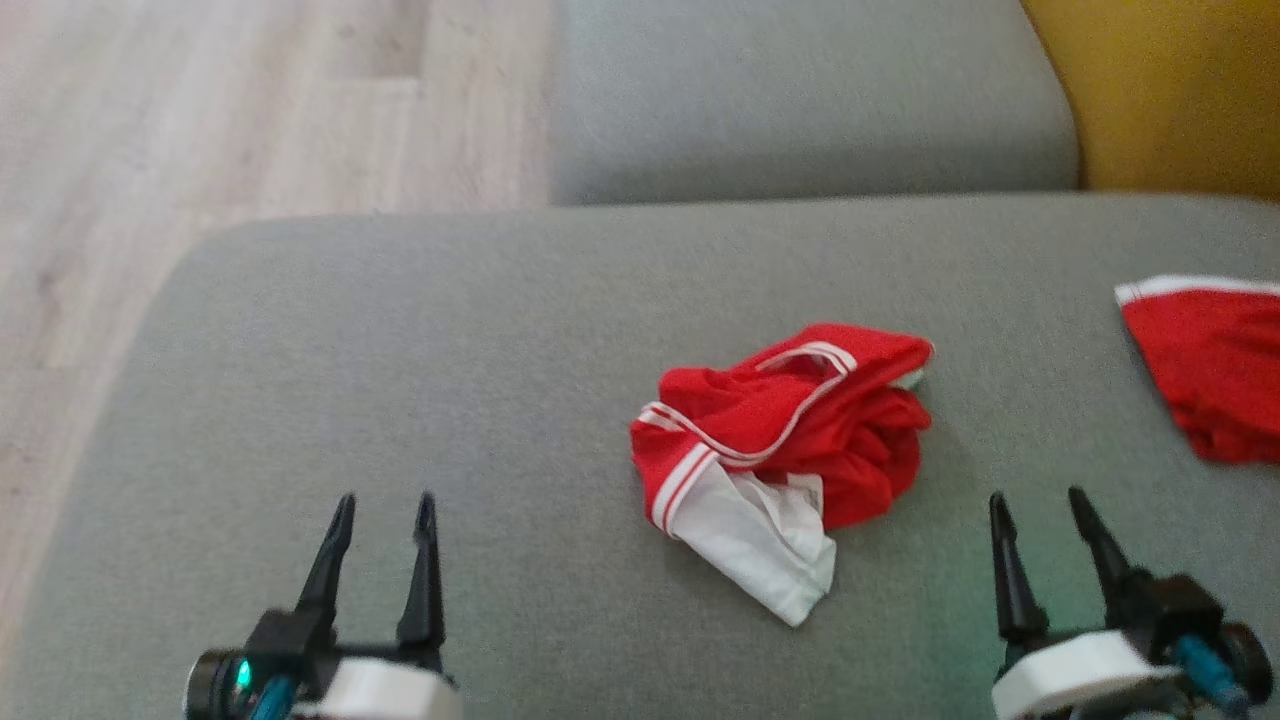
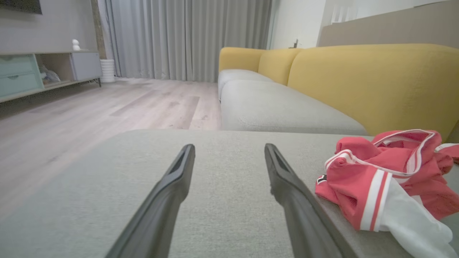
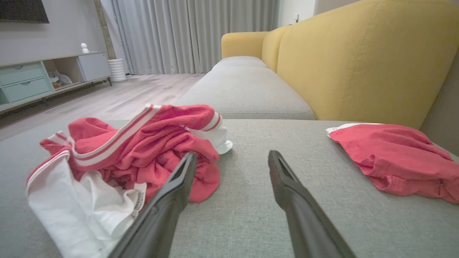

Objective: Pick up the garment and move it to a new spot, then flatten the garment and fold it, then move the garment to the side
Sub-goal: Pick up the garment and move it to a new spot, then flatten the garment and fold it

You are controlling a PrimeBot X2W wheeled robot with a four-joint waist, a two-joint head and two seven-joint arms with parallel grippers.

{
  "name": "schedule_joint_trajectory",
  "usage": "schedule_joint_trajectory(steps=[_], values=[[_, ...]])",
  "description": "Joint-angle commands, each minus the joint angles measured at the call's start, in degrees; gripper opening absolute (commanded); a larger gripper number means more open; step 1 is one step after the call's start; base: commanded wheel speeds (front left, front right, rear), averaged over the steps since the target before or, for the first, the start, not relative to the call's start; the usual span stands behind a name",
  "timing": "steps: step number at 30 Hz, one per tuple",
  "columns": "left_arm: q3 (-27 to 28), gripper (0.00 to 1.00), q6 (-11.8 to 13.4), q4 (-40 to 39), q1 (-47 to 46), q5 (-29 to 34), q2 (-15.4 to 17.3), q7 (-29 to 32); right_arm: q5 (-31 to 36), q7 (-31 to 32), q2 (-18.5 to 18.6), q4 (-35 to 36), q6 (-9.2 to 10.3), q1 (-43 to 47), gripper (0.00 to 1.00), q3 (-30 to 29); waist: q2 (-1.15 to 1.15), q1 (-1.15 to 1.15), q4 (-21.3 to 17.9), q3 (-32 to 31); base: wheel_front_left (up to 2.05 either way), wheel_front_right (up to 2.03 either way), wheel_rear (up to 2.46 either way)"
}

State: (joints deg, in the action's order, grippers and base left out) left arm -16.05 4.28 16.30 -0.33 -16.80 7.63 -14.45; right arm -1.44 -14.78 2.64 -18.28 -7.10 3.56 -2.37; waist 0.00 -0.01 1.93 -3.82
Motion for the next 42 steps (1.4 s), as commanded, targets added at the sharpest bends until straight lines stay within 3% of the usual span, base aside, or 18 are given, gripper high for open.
schedule_joint_trajectory(steps=[1,10,25,32,41,42], values=[[2.44,1.00,-0.19,-2.35,-1.75,0.86,-0.10,-0.54,0.15,-0.22,0.26,1.61,-0.39,-0.70,1.00,1.46,0.00,0.01,2.40,-2.58,0.00,0.00,0.00],[8.38,1.00,-3.48,-5.54,4.44,7.13,-2.82,-0.54,-0.16,-0.22,0.25,2.05,-0.39,3.39,1.00,3.33,0.00,0.01,3.21,-4.28,0.00,0.00,0.00],[9.04,1.00,-7.53,-3.38,3.58,10.92,-4.43,-0.54,0.36,-0.22,0.24,2.48,-0.39,4.08,1.00,4.45,0.00,0.01,2.96,-4.12,0.00,0.00,0.00],[3.25,1.00,-9.31,0.38,-2.96,10.44,-4.70,-0.54,1.56,-0.22,0.34,3.92,-0.39,3.15,1.00,3.95,0.00,0.01,-0.09,-1.31,0.00,0.00,0.00],[-14.58,1.00,-9.29,11.24,-20.33,0.27,-4.74,0.45,2.18,-0.22,2.07,7.45,-0.39,-0.58,1.00,8.07,0.00,0.01,-8.60,6.67,0.00,0.00,0.00],[-14.58,1.00,-9.29,11.24,-20.33,0.27,-4.74,0.45,2.18,-0.22,2.07,7.45,-0.39,-0.58,1.00,8.07,0.00,0.01,-8.60,6.67,0.00,0.00,0.00]])
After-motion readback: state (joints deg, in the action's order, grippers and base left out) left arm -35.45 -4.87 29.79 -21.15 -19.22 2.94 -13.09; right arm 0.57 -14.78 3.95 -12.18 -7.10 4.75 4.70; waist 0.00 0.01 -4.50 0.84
